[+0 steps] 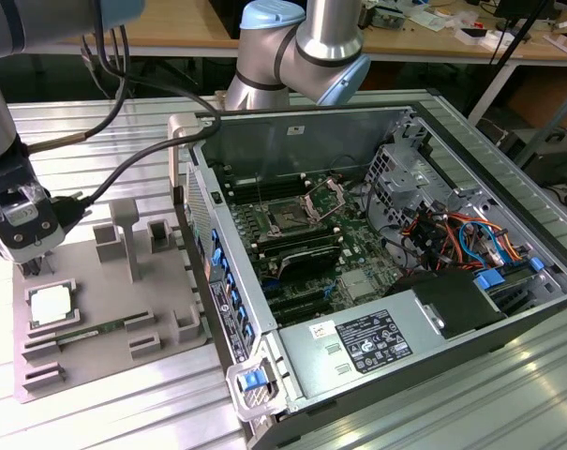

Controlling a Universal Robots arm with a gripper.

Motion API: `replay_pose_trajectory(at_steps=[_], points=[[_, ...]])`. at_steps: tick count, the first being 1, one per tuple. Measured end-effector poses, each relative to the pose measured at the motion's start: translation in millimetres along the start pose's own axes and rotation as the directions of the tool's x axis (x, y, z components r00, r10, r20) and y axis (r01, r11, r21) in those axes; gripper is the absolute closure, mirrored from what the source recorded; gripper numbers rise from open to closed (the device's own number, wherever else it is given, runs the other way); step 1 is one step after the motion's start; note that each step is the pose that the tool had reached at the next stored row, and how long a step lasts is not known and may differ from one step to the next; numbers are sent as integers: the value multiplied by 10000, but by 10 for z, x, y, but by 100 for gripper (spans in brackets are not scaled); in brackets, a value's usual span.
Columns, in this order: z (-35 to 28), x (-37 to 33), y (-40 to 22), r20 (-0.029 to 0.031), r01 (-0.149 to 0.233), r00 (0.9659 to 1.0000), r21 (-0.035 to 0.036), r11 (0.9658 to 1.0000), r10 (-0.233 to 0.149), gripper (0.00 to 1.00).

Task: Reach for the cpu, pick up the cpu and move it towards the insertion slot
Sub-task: 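Reach for the cpu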

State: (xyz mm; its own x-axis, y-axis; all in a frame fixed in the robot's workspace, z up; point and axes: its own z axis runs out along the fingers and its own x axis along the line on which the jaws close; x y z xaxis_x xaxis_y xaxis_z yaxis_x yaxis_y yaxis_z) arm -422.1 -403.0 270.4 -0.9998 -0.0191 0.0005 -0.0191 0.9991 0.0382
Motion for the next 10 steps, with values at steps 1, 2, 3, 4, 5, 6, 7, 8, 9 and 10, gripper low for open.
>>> replay_pose_trajectory(at_steps=[1,2,3,4,5,6,7,8,9,10], points=[[3,0,0,0,0,10000,0,10000,0,89],[5,0,0,0,0,10000,0,10000,0,89],[7,0,0,0,0,10000,0,10000,0,89],[9,0,0,0,0,10000,0,10000,0,89],[11,0,0,1,0,10000,-1,10000,0,89],[13,0,0,1,0,10000,-1,10000,0,89],[15,0,0,1,0,10000,0,10000,0,89],[16,0,0,0,0,10000,0,10000,0,89],[18,0,-1,0,0,10000,0,10000,0,89],[20,0,-1,1,0,10000,0,10000,0,89]])
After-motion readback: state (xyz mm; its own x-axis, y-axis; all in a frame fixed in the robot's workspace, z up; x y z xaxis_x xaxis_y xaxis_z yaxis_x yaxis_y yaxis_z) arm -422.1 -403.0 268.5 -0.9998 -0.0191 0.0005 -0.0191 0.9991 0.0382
